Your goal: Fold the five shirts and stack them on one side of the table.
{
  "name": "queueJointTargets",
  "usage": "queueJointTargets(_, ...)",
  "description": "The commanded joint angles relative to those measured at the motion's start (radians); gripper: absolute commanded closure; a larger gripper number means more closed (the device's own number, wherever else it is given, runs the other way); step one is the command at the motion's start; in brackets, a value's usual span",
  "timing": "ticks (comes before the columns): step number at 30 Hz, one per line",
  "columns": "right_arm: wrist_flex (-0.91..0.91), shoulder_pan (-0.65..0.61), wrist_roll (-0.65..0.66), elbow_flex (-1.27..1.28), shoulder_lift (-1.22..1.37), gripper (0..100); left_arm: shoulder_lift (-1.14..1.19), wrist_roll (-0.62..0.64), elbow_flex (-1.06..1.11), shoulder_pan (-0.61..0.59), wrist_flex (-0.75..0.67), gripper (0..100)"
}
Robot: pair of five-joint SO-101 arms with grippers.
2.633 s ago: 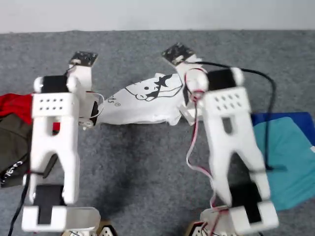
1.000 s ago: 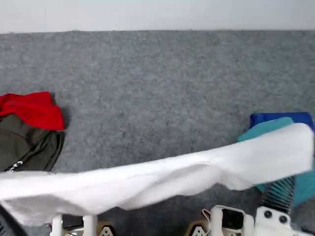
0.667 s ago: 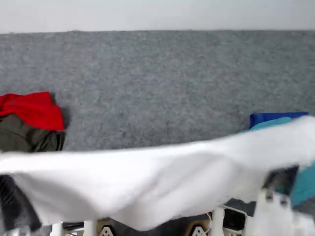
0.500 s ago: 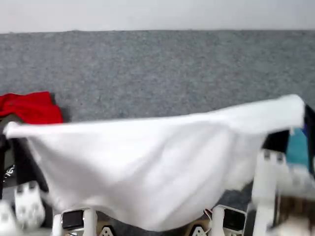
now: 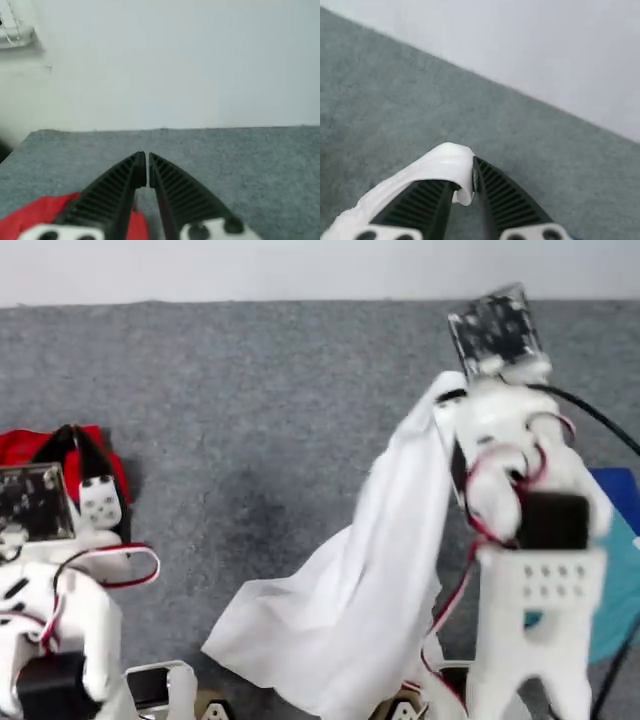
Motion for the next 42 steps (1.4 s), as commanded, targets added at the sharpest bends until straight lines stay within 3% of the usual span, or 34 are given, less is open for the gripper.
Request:
queueJointTargets(1, 0.001, -0.027, 0.009, -0.003, 0.061, 98.8, 0.086, 0.012, 0.036, 0.083, 0.000, 95)
queueJointTargets(5, 0.036, -0.019, 0.009, -0.003, 0.097, 98.8, 0.393, 0.026, -0.054, 0.226, 0.117, 91)
queueJointTargets(10, 0.176, 0.013, 0.040, 0.028, 0.099, 98.8, 0.901, 0.026, -0.420, 0.413, 0.310, 91)
queueJointTargets(17, 0.363, 0.344, 0.173, 0.206, 0.024, 98.8, 1.387, 0.023, -0.931, 0.614, 0.589, 91)
queueJointTargets(21, 0.412, 0.487, 0.230, 0.249, -0.140, 98.8, 1.517, 0.023, -1.086, 0.652, 0.644, 91)
queueJointTargets(30, 0.483, 0.622, 0.250, 0.253, -0.418, 98.8, 1.606, 0.020, -1.136, 0.735, 0.664, 91)
queueJointTargets(38, 0.599, 0.641, 0.250, 0.253, -0.430, 98.8, 1.768, 0.020, -1.150, 0.761, 0.608, 91)
queueJointTargets(42, 0.604, 0.641, 0.249, 0.256, -0.429, 98.8, 1.869, 0.020, -1.257, 0.798, 0.603, 91)
